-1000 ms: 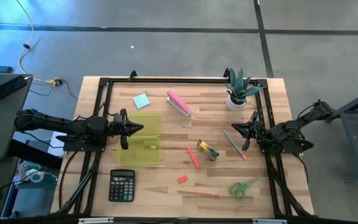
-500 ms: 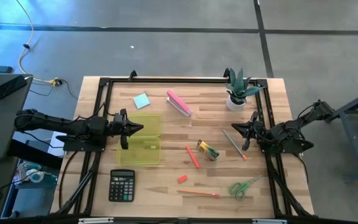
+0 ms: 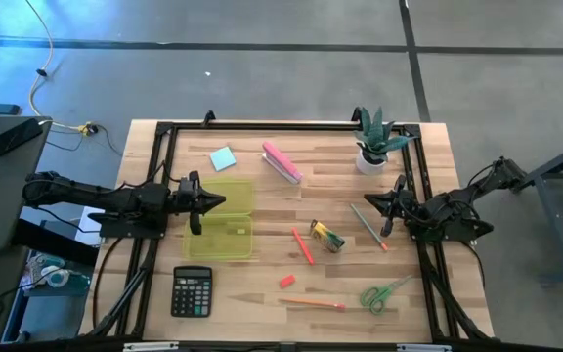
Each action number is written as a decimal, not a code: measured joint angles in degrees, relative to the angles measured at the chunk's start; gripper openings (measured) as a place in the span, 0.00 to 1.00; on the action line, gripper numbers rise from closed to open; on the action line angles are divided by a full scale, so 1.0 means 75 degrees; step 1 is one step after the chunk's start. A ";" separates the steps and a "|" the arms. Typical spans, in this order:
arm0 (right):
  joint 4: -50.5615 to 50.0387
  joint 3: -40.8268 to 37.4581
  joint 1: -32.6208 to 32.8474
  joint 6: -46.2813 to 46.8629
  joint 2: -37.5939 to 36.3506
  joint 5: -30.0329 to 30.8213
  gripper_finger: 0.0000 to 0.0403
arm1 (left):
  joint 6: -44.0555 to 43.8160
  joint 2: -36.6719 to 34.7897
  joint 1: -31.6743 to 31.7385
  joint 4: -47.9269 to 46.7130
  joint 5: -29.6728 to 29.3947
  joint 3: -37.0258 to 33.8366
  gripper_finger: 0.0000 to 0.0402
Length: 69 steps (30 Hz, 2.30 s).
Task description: Pack school essentials
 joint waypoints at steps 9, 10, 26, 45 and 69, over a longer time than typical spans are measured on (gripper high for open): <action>-0.0003 0.0000 0.0000 0.0000 -0.0003 0.0000 0.00 | 0.0000 0.0001 0.0001 0.0000 -0.0004 0.0000 0.02; 0.0000 -0.0001 0.0000 0.0000 -0.0001 0.0001 0.00 | 0.0000 0.0002 0.0001 0.0000 -0.0031 0.0000 0.02; 0.0000 -0.0001 -0.0001 0.0000 0.0000 0.0001 0.00 | -0.0201 0.0002 0.0000 -0.0050 -0.0290 0.0000 0.02; 0.0000 0.0000 -0.0003 0.0001 -0.0001 -0.0004 0.00 | -0.0204 0.0002 0.0003 0.0117 -0.0423 0.0000 0.02; 0.0012 -0.0002 -0.0002 0.0000 0.0000 -0.0080 0.00 | -0.0204 0.0002 0.0003 0.0117 -0.0488 0.0000 0.02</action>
